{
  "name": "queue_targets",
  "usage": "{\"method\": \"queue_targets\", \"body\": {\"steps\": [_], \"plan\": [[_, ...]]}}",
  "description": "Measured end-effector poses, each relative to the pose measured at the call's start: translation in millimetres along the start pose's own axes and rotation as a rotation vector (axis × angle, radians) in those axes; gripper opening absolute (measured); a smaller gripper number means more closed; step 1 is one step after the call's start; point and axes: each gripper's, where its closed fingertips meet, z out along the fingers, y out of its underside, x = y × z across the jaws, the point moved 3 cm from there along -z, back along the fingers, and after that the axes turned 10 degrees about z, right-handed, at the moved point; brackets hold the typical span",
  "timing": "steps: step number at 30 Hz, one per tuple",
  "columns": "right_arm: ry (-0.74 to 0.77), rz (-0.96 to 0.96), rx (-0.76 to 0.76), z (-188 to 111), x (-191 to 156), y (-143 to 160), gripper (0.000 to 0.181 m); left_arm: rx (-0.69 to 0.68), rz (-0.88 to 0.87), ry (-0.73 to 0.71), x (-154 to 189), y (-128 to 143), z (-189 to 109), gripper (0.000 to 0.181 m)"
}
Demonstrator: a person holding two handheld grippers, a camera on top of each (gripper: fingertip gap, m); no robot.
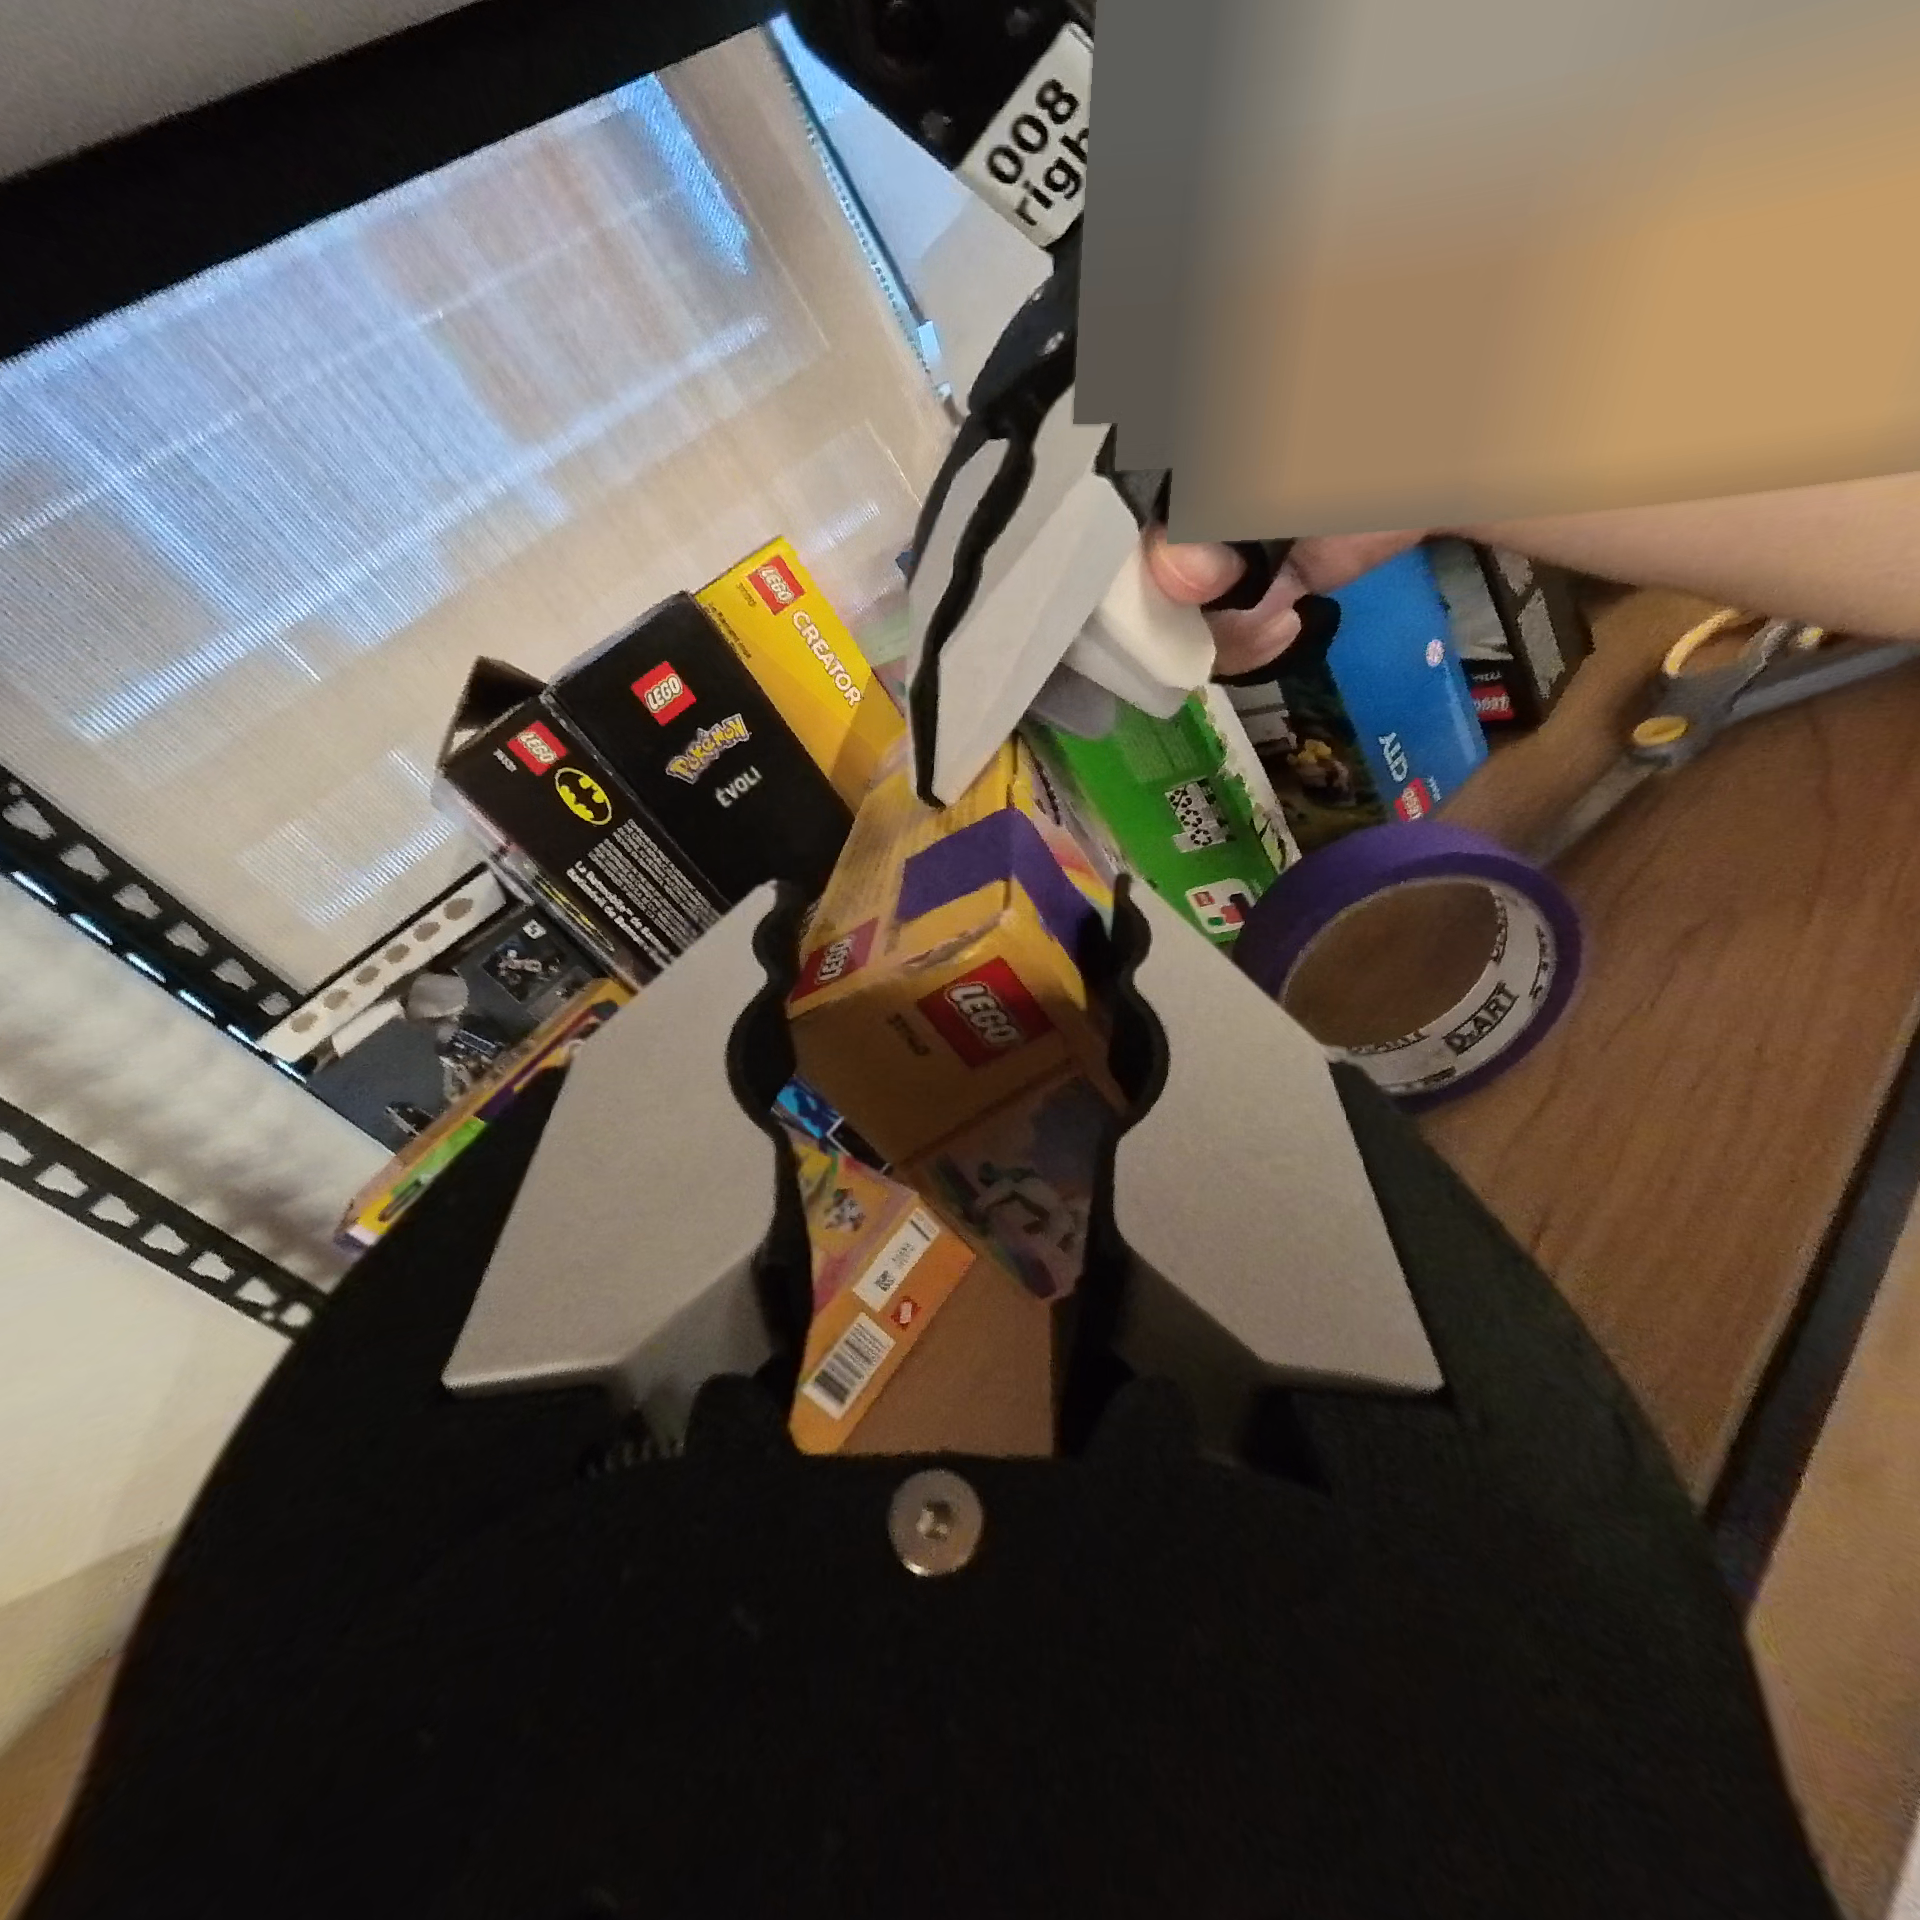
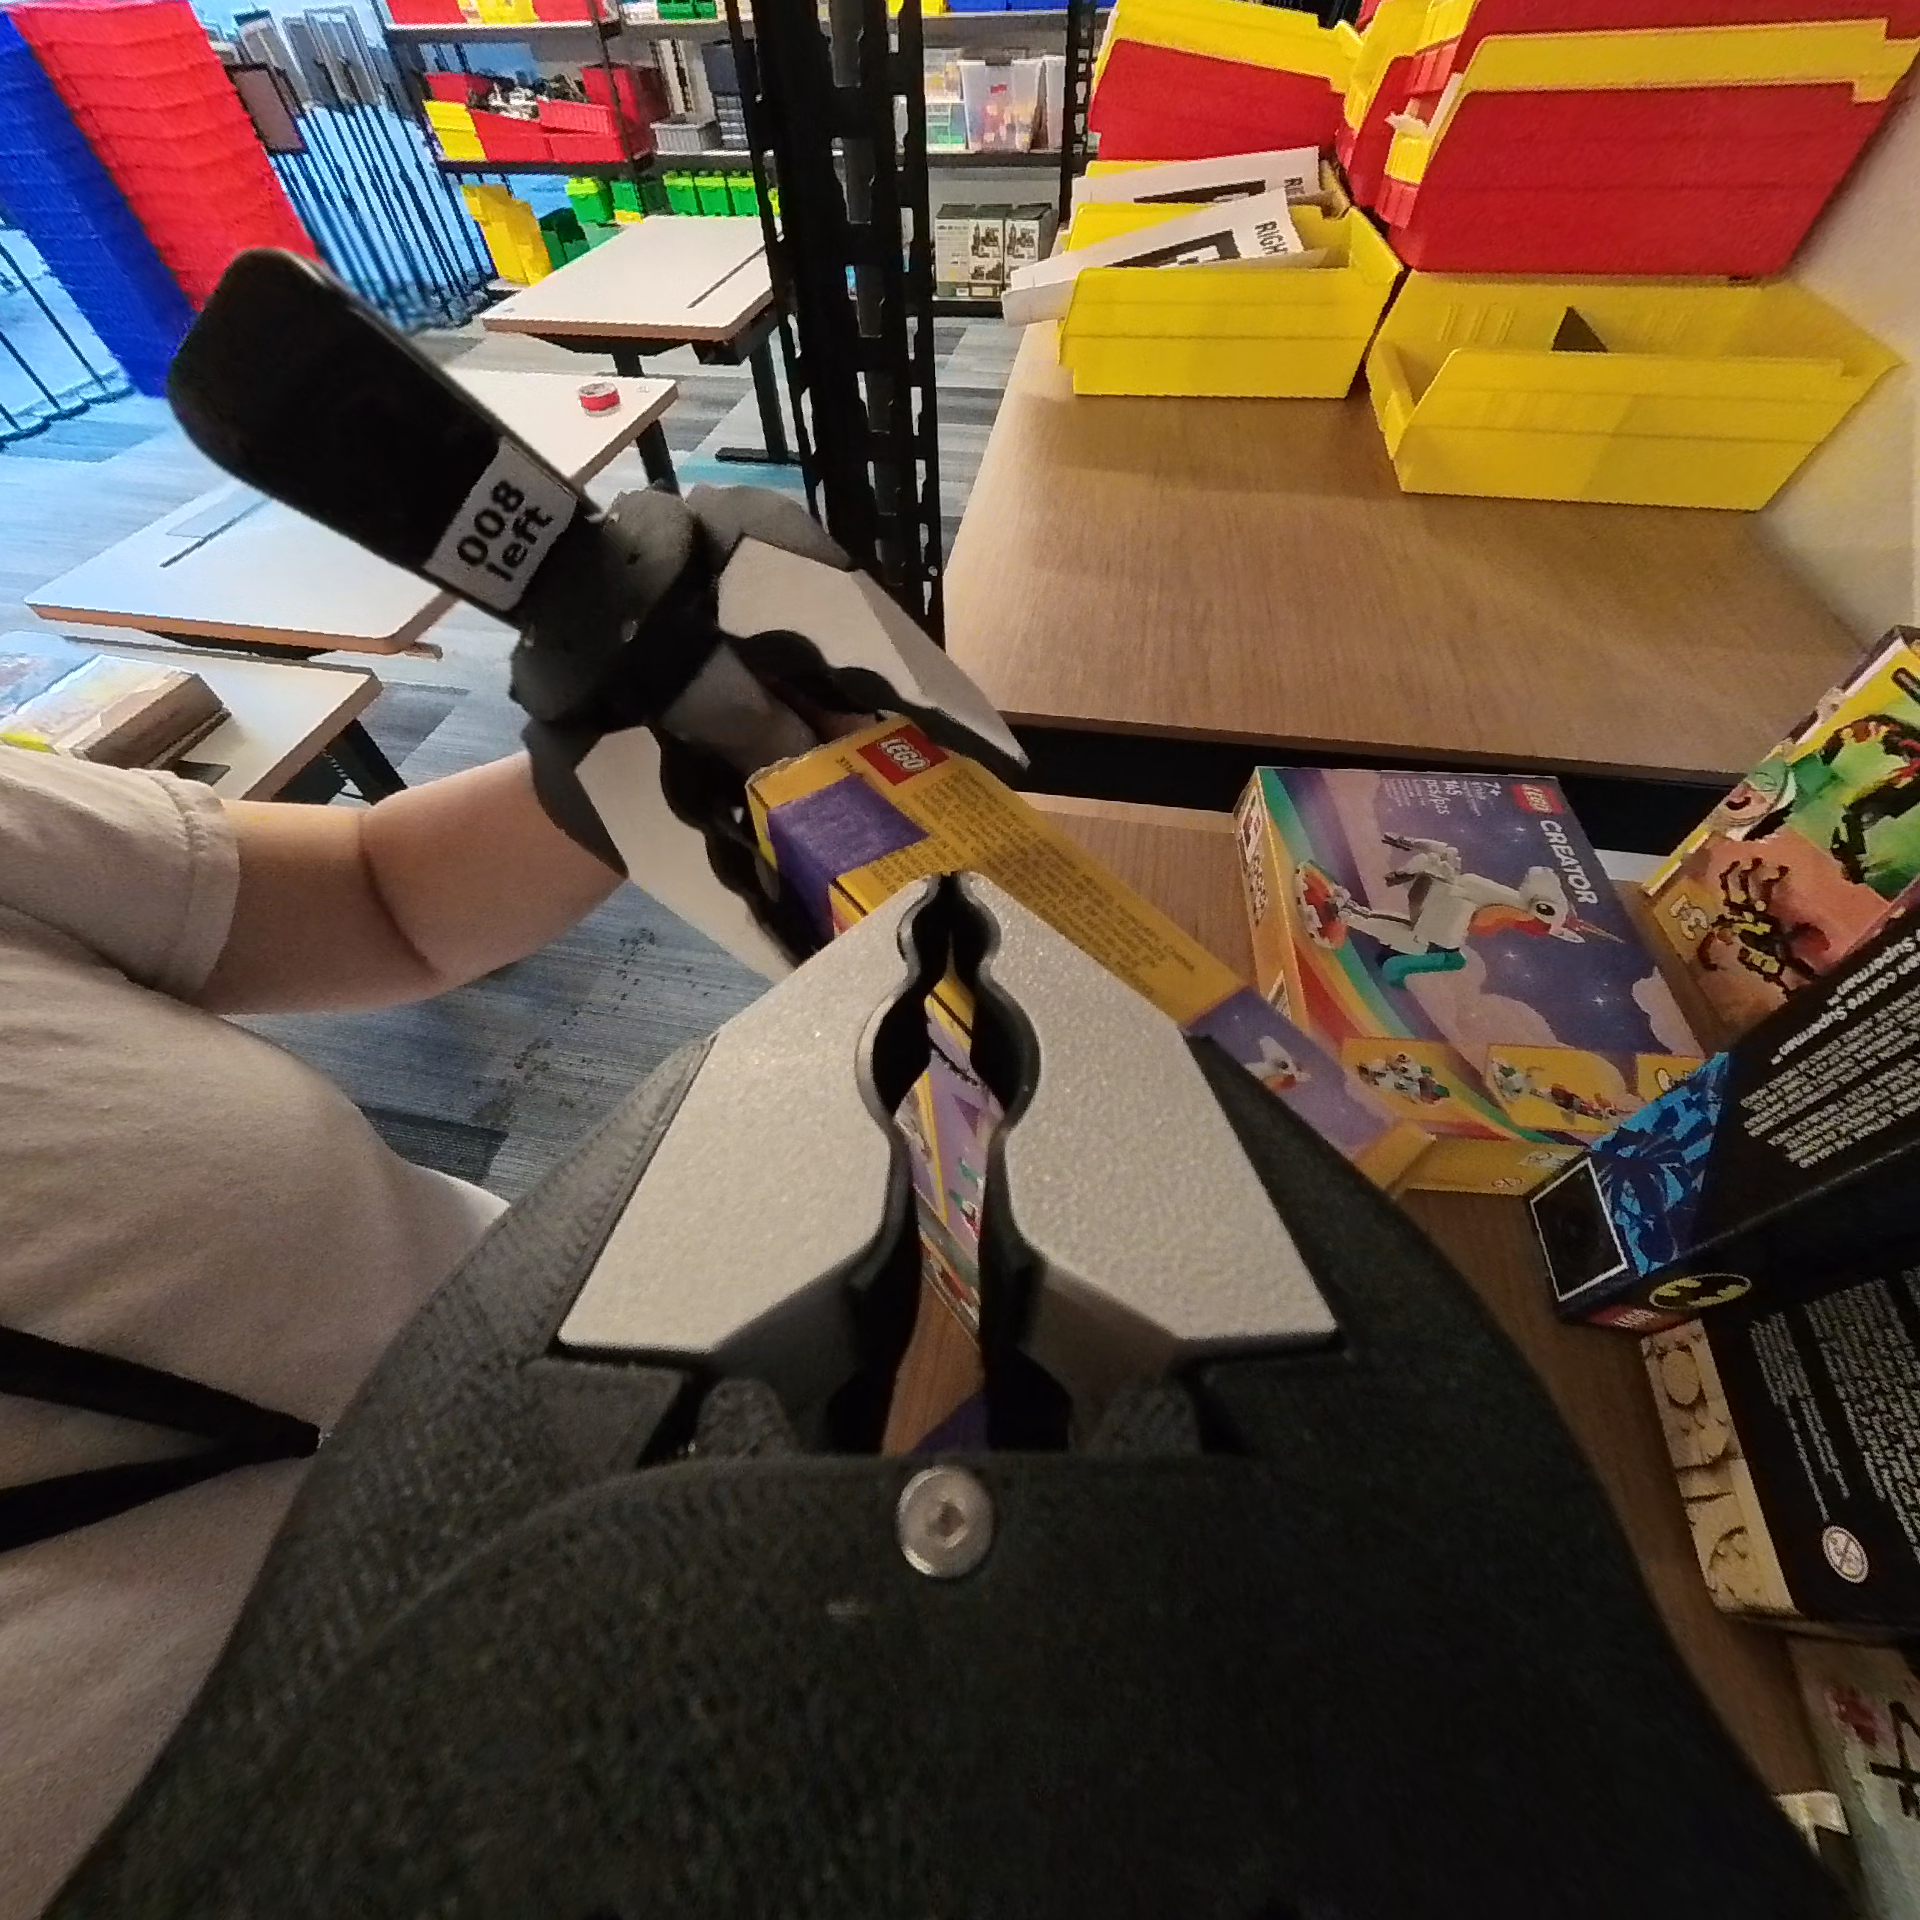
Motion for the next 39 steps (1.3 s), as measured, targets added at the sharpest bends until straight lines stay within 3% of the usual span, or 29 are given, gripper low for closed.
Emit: {"method": "queue_targets", "body": {"steps": [5,12,16,18,21,27,31,39], "plan": [[-0.004,0.002,0.001,0,0,0,0.0,0.009,0.106,0.016,2,2,-1,0.061],[-0.018,0.008,0.003,0,0,0,0.0,0.077,0.105,-0.003,4,1,-2,0.064],[-0.019,0.006,0.005,0,0,0,0.0,0.154,-0.035,-0.081,-3,-7,-14,0.064],[-0.019,0.006,0.005,0,0,0,0.0,0.233,-0.185,-0.185,-15,-13,-29,0.06],[-0.019,0.006,0.006,0,0,0,0.0,0.297,-0.374,-0.215,-16,-12,-37,0.063],[-0.02,0.009,0.007,-1,0,0,0.0,0.116,-0.421,-0.207,-6,9,-15,0.069],[-0.022,0.01,0.009,-1,-1,0,0.0,0.164,-0.454,-0.16,2,11,-14,0.053],[-0.049,0.039,-0.009,-1,-1,-1,0.0,0.215,-0.496,-0.1,4,14,-13,0.052]]}}
